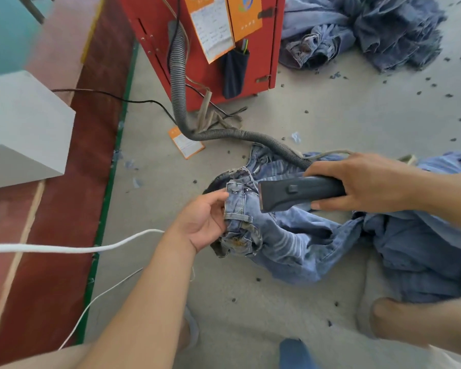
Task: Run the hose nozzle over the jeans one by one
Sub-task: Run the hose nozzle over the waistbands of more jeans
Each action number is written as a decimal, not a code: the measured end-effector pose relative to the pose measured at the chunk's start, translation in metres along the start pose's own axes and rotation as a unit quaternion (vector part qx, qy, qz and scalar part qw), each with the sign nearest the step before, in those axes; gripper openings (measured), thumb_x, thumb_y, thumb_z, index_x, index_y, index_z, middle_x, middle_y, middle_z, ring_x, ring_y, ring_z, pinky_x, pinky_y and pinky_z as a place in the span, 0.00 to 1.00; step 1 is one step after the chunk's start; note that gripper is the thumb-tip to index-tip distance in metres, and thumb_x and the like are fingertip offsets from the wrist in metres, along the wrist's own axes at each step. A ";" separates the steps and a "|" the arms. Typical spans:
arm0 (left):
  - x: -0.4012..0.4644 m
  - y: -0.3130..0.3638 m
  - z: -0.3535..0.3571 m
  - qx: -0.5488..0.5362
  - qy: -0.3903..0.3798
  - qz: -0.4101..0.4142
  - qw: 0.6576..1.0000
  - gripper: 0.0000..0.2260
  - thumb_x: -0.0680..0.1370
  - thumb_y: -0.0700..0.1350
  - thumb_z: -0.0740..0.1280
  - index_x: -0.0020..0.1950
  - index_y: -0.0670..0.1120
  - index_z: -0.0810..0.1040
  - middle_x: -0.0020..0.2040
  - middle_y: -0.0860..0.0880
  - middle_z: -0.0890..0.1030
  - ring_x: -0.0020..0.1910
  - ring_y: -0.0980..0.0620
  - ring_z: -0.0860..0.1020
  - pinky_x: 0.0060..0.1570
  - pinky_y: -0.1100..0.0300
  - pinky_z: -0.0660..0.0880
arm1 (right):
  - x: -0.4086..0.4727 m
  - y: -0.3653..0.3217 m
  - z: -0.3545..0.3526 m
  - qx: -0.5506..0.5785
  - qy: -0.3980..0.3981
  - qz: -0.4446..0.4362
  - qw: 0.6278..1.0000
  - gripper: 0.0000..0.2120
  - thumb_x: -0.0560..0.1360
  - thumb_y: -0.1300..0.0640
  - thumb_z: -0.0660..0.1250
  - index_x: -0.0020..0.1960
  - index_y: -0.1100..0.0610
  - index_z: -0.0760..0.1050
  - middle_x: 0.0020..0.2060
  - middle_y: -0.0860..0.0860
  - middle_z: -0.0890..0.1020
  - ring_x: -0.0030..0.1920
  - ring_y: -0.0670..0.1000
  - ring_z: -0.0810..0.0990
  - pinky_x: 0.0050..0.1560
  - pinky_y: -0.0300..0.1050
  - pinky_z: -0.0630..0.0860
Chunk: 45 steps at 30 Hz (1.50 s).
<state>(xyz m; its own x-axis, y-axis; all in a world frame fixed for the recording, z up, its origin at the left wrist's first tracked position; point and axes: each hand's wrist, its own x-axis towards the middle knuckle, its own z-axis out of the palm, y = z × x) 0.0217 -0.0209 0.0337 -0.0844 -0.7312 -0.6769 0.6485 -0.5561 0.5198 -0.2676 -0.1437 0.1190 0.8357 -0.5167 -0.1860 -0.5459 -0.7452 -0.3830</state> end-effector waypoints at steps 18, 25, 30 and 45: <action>-0.010 -0.007 0.016 -0.115 -0.127 -0.019 0.985 0.33 0.82 0.59 0.47 0.78 0.37 0.65 0.76 0.35 0.70 0.75 0.33 0.68 0.76 0.35 0.61 | 0.007 -0.013 -0.001 0.037 -0.053 0.013 0.998 0.14 0.74 0.32 0.67 0.54 0.35 0.70 0.38 0.41 0.82 0.36 0.43 0.80 0.40 0.45 0.77; -0.010 -0.018 0.020 -0.145 -0.185 -0.038 0.971 0.40 0.82 0.65 0.47 0.80 0.35 0.61 0.80 0.36 0.63 0.80 0.34 0.60 0.80 0.37 0.49 | 0.020 -0.013 0.001 0.085 0.093 0.088 0.988 0.15 0.73 0.35 0.68 0.55 0.40 0.74 0.34 0.38 0.81 0.36 0.35 0.79 0.35 0.39 0.72; -0.007 -0.020 0.018 -0.164 -0.228 -0.032 0.959 0.40 0.82 0.66 0.47 0.81 0.36 0.58 0.82 0.37 0.58 0.81 0.33 0.56 0.80 0.36 0.45 | 0.012 -0.009 -0.016 0.066 0.025 0.080 0.994 0.13 0.72 0.35 0.70 0.51 0.39 0.73 0.39 0.33 0.80 0.39 0.35 0.79 0.35 0.38 0.70; -0.005 -0.031 0.014 -0.150 -0.163 -0.050 0.974 0.39 0.83 0.65 0.46 0.78 0.33 0.64 0.79 0.36 0.63 0.80 0.34 0.59 0.79 0.34 0.52 | 0.015 0.007 -0.007 0.032 -0.010 0.129 0.991 0.11 0.74 0.39 0.73 0.50 0.41 0.74 0.34 0.40 0.81 0.35 0.39 0.78 0.36 0.40 0.71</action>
<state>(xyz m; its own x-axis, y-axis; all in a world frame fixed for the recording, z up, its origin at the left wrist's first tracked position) -0.0082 -0.0059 0.0282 -0.3633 -0.7928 -0.4893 0.8125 -0.5266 0.2500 -0.2593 -0.1595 0.1198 0.6699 -0.6781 -0.3022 -0.7374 -0.5603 -0.3773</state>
